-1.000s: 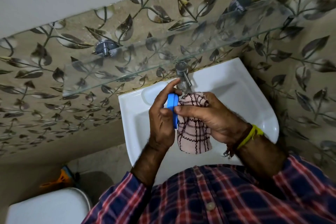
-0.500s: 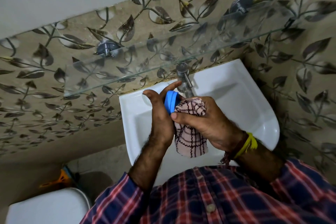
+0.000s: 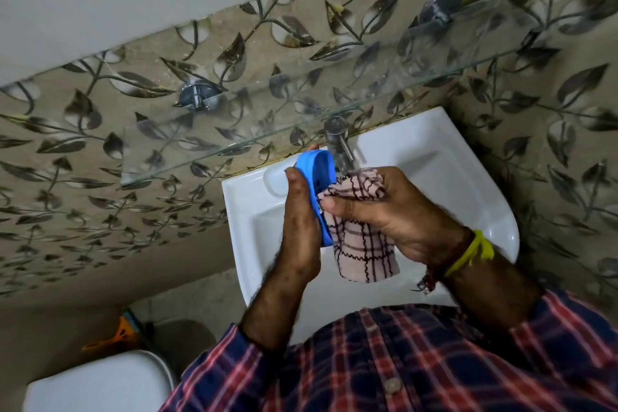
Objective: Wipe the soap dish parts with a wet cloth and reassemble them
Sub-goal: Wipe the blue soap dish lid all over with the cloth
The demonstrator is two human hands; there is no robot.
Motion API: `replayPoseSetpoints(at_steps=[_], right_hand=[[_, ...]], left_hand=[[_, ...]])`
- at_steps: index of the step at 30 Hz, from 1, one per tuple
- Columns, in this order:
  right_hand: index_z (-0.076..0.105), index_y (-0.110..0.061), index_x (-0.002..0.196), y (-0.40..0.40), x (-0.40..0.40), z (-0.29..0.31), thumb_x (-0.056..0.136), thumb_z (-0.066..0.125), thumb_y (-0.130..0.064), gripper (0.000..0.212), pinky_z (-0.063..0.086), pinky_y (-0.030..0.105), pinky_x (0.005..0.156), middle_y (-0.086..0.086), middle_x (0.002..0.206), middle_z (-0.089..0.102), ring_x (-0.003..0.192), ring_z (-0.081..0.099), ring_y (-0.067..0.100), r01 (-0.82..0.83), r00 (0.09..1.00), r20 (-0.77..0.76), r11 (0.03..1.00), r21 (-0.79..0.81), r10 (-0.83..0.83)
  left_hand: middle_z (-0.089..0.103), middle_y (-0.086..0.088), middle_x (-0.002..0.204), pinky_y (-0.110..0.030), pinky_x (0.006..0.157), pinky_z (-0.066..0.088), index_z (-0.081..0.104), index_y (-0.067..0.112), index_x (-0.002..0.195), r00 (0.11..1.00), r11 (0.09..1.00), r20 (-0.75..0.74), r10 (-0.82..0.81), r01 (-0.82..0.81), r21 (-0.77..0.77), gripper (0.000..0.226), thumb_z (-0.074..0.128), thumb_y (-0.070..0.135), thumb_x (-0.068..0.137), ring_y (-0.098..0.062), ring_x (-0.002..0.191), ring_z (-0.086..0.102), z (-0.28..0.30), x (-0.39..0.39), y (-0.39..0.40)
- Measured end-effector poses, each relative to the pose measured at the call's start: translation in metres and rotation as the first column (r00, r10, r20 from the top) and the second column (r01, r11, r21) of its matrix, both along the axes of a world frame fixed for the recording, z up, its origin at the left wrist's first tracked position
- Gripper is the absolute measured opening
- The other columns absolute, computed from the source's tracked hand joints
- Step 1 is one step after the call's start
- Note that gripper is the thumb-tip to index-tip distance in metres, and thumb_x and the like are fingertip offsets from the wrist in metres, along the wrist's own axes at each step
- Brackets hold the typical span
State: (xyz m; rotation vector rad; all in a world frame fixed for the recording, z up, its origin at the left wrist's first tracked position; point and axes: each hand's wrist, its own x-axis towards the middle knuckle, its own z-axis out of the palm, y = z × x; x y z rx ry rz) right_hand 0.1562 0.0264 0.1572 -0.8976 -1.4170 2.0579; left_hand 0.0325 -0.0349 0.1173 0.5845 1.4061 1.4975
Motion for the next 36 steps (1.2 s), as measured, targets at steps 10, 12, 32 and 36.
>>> replayPoseSetpoints(at_steps=[10, 12, 32, 36], right_hand=[[0.066, 0.005, 0.102, 0.015, 0.035, 0.014, 0.075, 0.066, 0.005, 0.027, 0.062, 0.033, 0.06, 0.015, 0.082, 0.077, 0.072, 0.077, 0.026, 0.175, 0.973, -0.1, 0.947, -0.27, -0.209], [0.065, 0.007, 0.105, 0.014, 0.038, 0.014, 0.079, 0.061, 0.002, 0.027, 0.064, 0.038, 0.068, 0.023, 0.094, 0.077, 0.084, 0.077, 0.033, 0.165, 0.969, -0.126, 0.938, -0.306, -0.212], [0.075, -0.014, 0.103, -0.002, -0.012, 0.009, 0.084, 0.078, -0.016, 0.019, 0.059, 0.02, 0.079, -0.004, 0.094, 0.075, 0.086, 0.072, 0.006, 0.191, 0.884, 0.237, 0.774, 0.603, -0.403], [0.074, -0.008, 0.102, -0.008, -0.018, 0.004, 0.083, 0.079, -0.016, 0.021, 0.056, 0.014, 0.076, 0.002, 0.096, 0.072, 0.086, 0.07, 0.009, 0.217, 0.861, 0.218, 0.719, 0.66, -0.46]], left_hand=[[0.069, -0.021, 0.111, -0.044, 0.08, 0.056, 0.078, 0.016, 0.11, 0.893, 1.0, 0.451, 0.011, -0.005, -0.014, 0.084, 0.031, 0.08, 0.082, -0.033, 0.091, 0.066, 0.003, -0.019, -0.002], [0.073, -0.015, 0.1, -0.039, 0.076, 0.061, 0.081, 0.017, 0.101, 0.887, 1.0, 0.461, -0.001, 0.013, -0.021, 0.081, 0.027, 0.076, 0.088, -0.027, 0.085, 0.071, 0.001, -0.015, -0.002], [0.074, -0.008, 0.117, -0.048, 0.093, 0.056, 0.076, 0.03, 0.114, 0.926, 0.991, 0.361, -0.108, 0.131, -0.039, 0.07, 0.029, 0.073, 0.085, -0.025, 0.109, 0.07, 0.007, 0.008, -0.005], [0.077, -0.003, 0.111, -0.038, 0.08, 0.062, 0.079, 0.033, 0.104, 0.932, 0.991, 0.347, -0.107, 0.129, -0.04, 0.068, 0.024, 0.07, 0.089, -0.02, 0.103, 0.074, 0.009, 0.014, -0.006]])
